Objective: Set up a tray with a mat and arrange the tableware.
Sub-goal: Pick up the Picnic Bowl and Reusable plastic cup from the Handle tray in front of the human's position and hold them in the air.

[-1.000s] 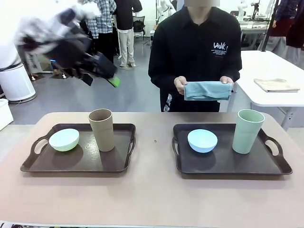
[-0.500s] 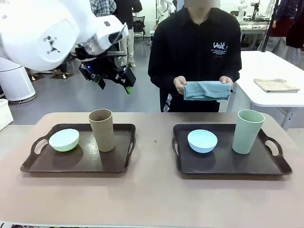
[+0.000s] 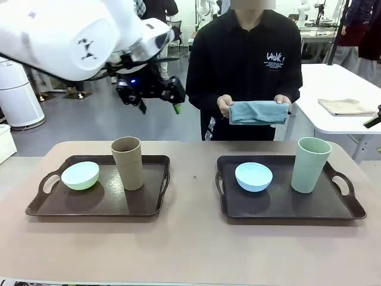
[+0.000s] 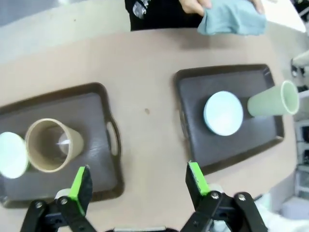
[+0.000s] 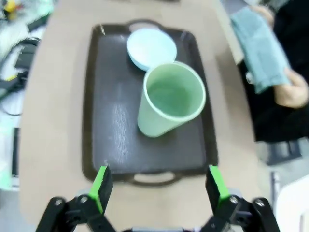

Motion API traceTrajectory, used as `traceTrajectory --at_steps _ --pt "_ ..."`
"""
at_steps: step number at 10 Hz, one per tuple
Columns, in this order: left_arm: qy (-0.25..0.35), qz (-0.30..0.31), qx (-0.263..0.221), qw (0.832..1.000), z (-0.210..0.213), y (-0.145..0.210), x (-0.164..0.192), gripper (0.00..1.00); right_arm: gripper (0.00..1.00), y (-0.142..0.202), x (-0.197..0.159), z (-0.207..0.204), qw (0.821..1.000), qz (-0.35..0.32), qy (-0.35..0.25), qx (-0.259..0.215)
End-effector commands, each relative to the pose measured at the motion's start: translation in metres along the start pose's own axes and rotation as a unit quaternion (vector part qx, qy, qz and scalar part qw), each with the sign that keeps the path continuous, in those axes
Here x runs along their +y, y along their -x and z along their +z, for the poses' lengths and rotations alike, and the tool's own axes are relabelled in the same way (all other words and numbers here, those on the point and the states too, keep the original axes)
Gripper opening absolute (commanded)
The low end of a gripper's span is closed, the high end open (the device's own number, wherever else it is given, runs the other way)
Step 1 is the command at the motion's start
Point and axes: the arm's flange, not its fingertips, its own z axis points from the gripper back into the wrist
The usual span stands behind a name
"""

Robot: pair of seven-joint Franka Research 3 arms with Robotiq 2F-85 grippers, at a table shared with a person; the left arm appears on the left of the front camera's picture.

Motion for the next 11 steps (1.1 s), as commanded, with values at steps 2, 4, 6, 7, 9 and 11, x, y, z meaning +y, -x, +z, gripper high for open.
traceTrajectory --at_steps 2,4,6,7,9,11 --pt "-0.004 0.040 0.050 0.998 -0.027 -0.034 -0.042 1.00 1.00 0.044 -0.043 0.028 0.993 -0.042 -0.067 -0.089" --pt "0.024 0.045 0.091 0.995 -0.067 -0.043 -0.062 1.00 1.00 0.048 -0.050 0.036 0.985 -0.037 -0.075 -0.151" --pt "0.009 0.039 0.052 0.998 -0.036 -0.025 -0.034 1.00 1.00 0.045 -0.035 0.028 0.990 -0.042 -0.075 -0.111" --pt "0.009 0.039 0.052 0.998 -0.036 -0.025 -0.034 1.00 1.00 0.045 -0.035 0.028 0.990 -0.042 -0.075 -0.111" --pt "0.021 0.042 0.065 0.997 -0.046 -0.034 -0.041 1.00 1.00 0.048 -0.042 0.035 0.989 -0.041 -0.067 -0.125" --pt "0.043 0.069 0.072 0.994 -0.071 -0.040 -0.067 1.00 1.00 0.086 -0.070 0.016 0.979 -0.034 -0.101 -0.175"
